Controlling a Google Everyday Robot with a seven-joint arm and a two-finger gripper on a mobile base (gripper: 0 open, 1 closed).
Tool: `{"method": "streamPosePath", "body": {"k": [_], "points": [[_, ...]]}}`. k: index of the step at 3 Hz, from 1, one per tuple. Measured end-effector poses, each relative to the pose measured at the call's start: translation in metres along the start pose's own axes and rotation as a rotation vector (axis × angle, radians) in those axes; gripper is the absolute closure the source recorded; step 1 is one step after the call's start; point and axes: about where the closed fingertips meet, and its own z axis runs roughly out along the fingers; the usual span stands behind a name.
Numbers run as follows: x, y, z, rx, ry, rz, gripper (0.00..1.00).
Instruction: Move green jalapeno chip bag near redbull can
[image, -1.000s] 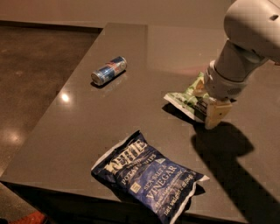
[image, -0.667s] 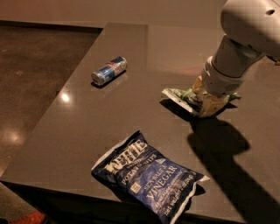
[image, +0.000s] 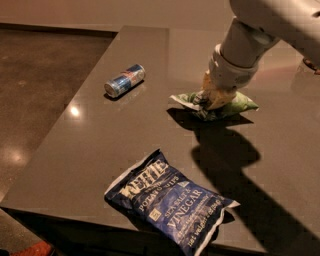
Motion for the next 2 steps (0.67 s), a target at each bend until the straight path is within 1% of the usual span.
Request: {"method": "streamPosePath", "body": {"k": [1, 2], "points": [[-0.023, -0.020, 0.001, 0.029, -0.040, -0.052, 1.00], [-0.045, -0.032, 0.004, 0.055, -0.086, -0.096, 1.00]]}}
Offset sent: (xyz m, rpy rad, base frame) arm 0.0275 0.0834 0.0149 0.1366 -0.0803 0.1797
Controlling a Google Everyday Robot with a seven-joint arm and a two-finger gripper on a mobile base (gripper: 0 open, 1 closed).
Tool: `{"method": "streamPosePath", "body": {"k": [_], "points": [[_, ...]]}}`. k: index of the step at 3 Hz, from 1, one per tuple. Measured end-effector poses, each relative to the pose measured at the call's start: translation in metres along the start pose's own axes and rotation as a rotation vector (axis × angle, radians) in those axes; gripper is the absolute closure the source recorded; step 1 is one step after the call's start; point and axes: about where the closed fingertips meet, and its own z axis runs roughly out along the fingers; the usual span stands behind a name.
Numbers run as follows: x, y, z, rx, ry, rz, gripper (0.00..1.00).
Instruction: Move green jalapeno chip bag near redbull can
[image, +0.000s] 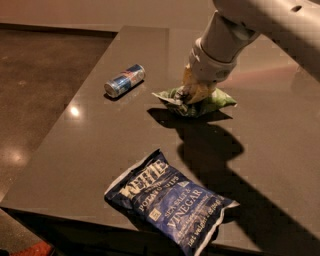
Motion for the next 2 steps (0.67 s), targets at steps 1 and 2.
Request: {"method": "streamPosePath", "body": {"k": [1, 2], "points": [[-0.023, -0.022, 0.003, 0.055, -0.071, -0.078, 1.00], [-0.038, -0.035, 0.005, 0.086, -0.120, -0.132, 1.00]]}}
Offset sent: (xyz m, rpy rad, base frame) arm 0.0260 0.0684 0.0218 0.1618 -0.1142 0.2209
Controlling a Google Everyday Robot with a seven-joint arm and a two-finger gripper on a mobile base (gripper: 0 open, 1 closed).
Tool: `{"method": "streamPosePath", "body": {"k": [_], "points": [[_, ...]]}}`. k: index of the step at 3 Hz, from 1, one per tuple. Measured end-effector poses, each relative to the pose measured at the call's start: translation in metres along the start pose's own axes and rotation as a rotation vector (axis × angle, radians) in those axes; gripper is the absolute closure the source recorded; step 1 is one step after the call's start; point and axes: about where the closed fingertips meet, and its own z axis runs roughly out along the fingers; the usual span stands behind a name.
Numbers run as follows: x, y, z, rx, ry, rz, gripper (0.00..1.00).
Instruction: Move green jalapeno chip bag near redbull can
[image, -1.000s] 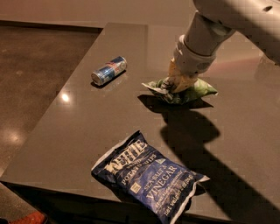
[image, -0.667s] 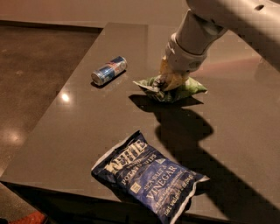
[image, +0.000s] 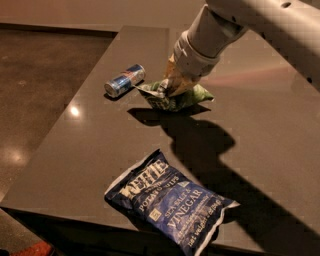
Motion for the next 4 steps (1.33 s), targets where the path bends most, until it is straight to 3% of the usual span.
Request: {"method": "streamPosePath", "body": {"k": [2, 4], "points": [[-0.019, -0.038, 0.020, 0.091, -0.056, -0.072, 0.97], [-0.025, -0.049, 0.033, 0.113, -0.063, -0.080, 0.52]]}}
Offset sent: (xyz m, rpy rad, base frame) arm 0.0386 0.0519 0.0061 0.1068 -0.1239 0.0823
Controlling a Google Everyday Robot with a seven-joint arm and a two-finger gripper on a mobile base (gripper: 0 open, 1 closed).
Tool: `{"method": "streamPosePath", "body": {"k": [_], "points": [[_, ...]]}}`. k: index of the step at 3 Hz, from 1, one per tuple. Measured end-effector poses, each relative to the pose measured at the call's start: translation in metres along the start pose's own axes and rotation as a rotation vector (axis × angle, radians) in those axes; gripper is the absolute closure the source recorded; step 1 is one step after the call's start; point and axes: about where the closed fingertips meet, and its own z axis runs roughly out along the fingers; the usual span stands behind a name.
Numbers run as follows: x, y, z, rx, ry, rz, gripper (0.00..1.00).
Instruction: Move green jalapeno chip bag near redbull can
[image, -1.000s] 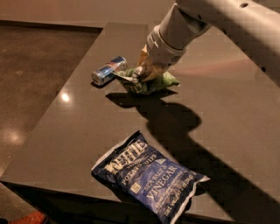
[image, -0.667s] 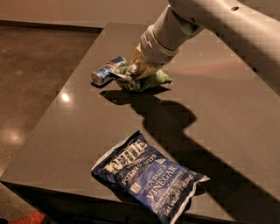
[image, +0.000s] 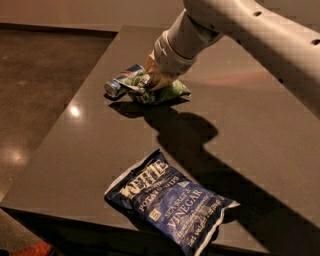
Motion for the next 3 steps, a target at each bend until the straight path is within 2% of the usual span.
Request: {"method": "streamPosePath", "body": {"k": [2, 3], "points": [[-0.0014, 0.0041, 0.0081, -0.007, -0.012, 0.013, 0.00], [-0.0014, 0.0041, 0.0081, -0.007, -0.012, 0.013, 0.00]]}}
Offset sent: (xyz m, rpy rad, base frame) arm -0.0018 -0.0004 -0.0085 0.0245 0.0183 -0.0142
